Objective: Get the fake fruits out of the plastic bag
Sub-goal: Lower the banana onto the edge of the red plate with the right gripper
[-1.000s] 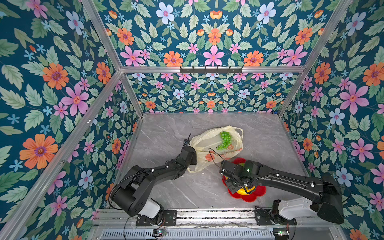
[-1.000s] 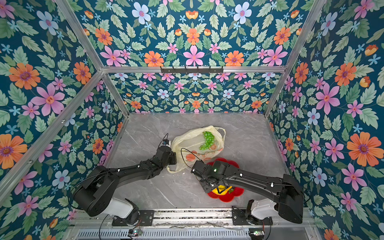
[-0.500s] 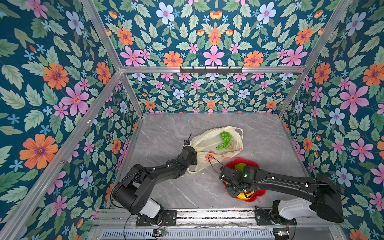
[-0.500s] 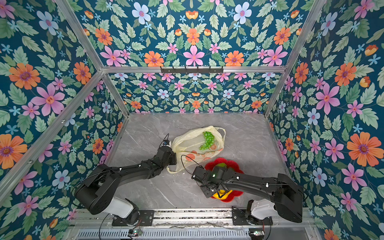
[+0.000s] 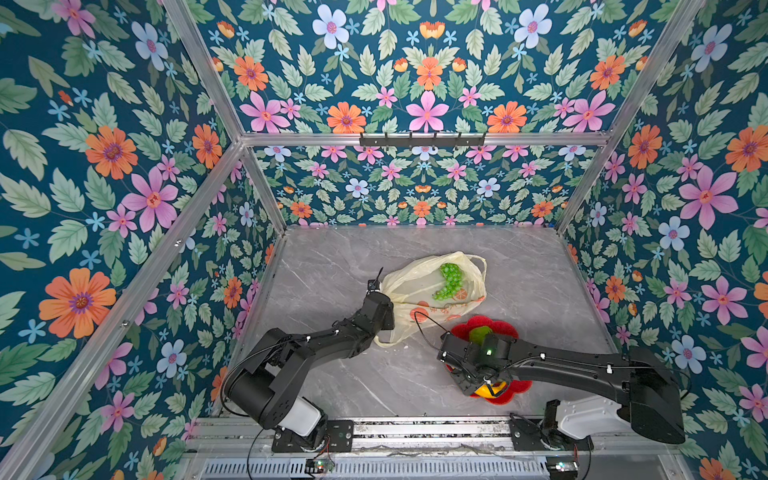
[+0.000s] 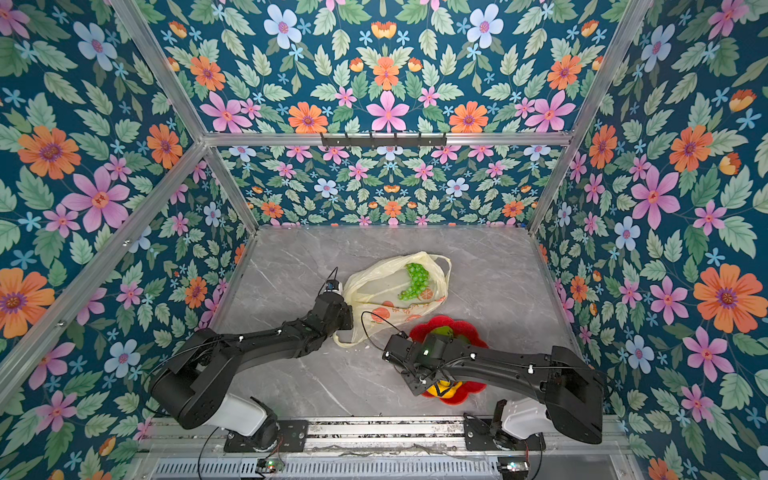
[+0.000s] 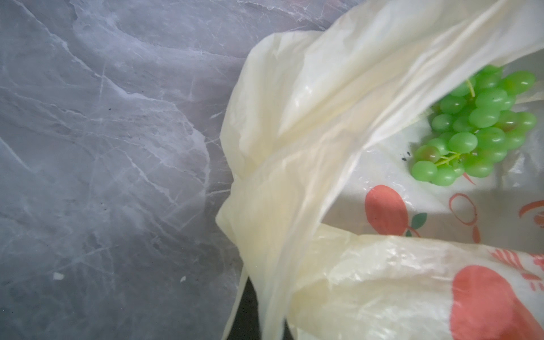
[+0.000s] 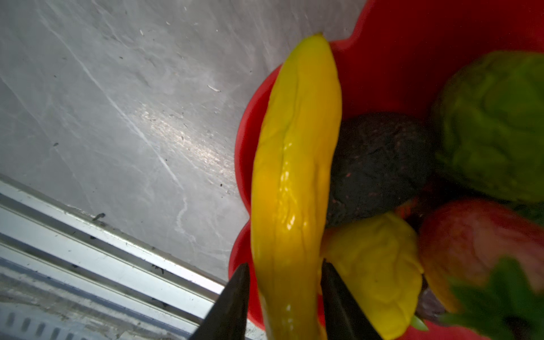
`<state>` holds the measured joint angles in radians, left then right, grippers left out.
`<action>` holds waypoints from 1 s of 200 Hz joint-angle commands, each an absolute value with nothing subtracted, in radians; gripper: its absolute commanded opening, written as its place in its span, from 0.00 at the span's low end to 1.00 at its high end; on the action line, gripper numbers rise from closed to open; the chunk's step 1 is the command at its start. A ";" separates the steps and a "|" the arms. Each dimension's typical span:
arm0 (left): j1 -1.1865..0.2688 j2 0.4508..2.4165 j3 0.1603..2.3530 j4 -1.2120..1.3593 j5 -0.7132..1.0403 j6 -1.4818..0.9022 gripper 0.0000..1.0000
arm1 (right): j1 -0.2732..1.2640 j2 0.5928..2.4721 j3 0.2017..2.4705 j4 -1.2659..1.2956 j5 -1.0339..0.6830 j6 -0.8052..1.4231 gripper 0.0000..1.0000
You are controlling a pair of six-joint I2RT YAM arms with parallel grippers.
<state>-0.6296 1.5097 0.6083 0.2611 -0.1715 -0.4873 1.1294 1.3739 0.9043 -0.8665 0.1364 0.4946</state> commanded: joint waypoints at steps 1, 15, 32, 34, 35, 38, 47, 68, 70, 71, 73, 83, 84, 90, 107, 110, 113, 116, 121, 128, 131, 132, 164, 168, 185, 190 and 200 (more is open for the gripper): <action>-0.629 1.501 0.612 0.259 -0.189 -0.475 0.06 | 1.135 1.367 0.917 -0.896 0.160 0.499 0.40; -0.629 1.498 0.609 0.259 -0.189 -0.476 0.06 | 1.140 1.359 0.925 -0.910 0.164 0.501 0.39; -0.629 1.497 0.611 0.259 -0.189 -0.476 0.06 | 1.148 1.359 0.932 -0.933 0.164 0.505 0.38; -0.629 1.498 0.611 0.259 -0.189 -0.476 0.06 | 1.149 1.359 0.933 -0.937 0.165 0.505 0.38; -0.628 1.498 0.612 0.259 -0.190 -0.476 0.06 | 1.151 1.359 0.933 -0.938 0.165 0.506 0.37; -0.629 1.498 0.612 0.259 -0.189 -0.476 0.06 | 1.153 1.360 0.934 -0.940 0.167 0.509 0.37; -0.629 1.499 0.612 0.259 -0.189 -0.476 0.06 | 1.156 1.361 0.934 -0.950 0.166 0.512 0.37; -0.629 1.501 0.614 0.259 -0.187 -0.475 0.06 | 1.160 1.361 0.931 -0.951 0.160 0.516 0.34; -0.629 1.501 0.613 0.259 -0.186 -0.475 0.06 | 1.159 1.360 0.930 -0.950 0.161 0.517 0.33; -0.629 1.501 0.613 0.259 -0.186 -0.474 0.06 | 1.159 1.361 0.929 -0.949 0.162 0.517 0.33; -0.629 1.502 0.612 0.259 -0.186 -0.475 0.06 | 1.159 1.363 0.929 -0.949 0.162 0.517 0.33; -0.629 1.502 0.612 0.259 -0.188 -0.474 0.06 | 1.159 1.371 0.929 -0.951 0.172 0.518 0.31; -0.629 1.501 0.613 0.259 -0.187 -0.474 0.06 | 1.159 1.372 0.929 -0.951 0.173 0.518 0.31; -0.629 1.501 0.613 0.259 -0.188 -0.474 0.06 | 1.160 1.380 0.930 -0.951 0.175 0.517 0.31; -0.629 1.504 0.613 0.259 -0.188 -0.474 0.06 | 1.159 1.403 0.933 -0.953 0.188 0.517 0.29; -0.629 1.504 0.614 0.259 -0.187 -0.474 0.06 | 1.159 1.406 0.935 -0.953 0.191 0.518 0.29; -0.629 1.504 0.615 0.259 -0.188 -0.474 0.06 | 1.158 1.411 0.935 -0.953 0.194 0.517 0.28; -0.629 1.503 0.615 0.259 -0.187 -0.474 0.06 | 1.159 1.415 0.937 -0.954 0.197 0.517 0.28; -0.629 1.504 0.614 0.259 -0.188 -0.474 0.06 | 1.159 1.420 0.938 -0.957 0.202 0.518 0.28; -0.629 1.504 0.614 0.259 -0.187 -0.474 0.06 | 1.160 1.427 0.939 -0.961 0.208 0.518 0.28; -0.629 1.503 0.613 0.260 -0.188 -0.474 0.06 | 1.159 1.429 0.941 -0.961 0.211 0.517 0.28; -0.629 1.503 0.613 0.261 -0.188 -0.474 0.06 | 1.159 1.429 0.941 -0.961 0.212 0.517 0.28; -0.629 1.506 0.615 0.261 -0.184 -0.474 0.06 | 1.161 1.431 0.938 -0.968 0.234 0.515 0.28; -0.629 1.507 0.614 0.261 -0.183 -0.474 0.06 | 1.159 1.432 0.938 -0.969 0.238 0.516 0.28; -0.629 1.506 0.615 0.261 -0.183 -0.474 0.06 | 1.161 1.437 0.942 -0.977 0.246 0.517 0.29; -0.629 1.508 0.615 0.261 -0.184 -0.474 0.06 | 1.160 1.439 0.944 -0.980 0.245 0.516 0.30; -0.629 1.508 0.614 0.261 -0.183 -0.474 0.06 | 1.160 1.438 0.945 -0.980 0.240 0.515 0.31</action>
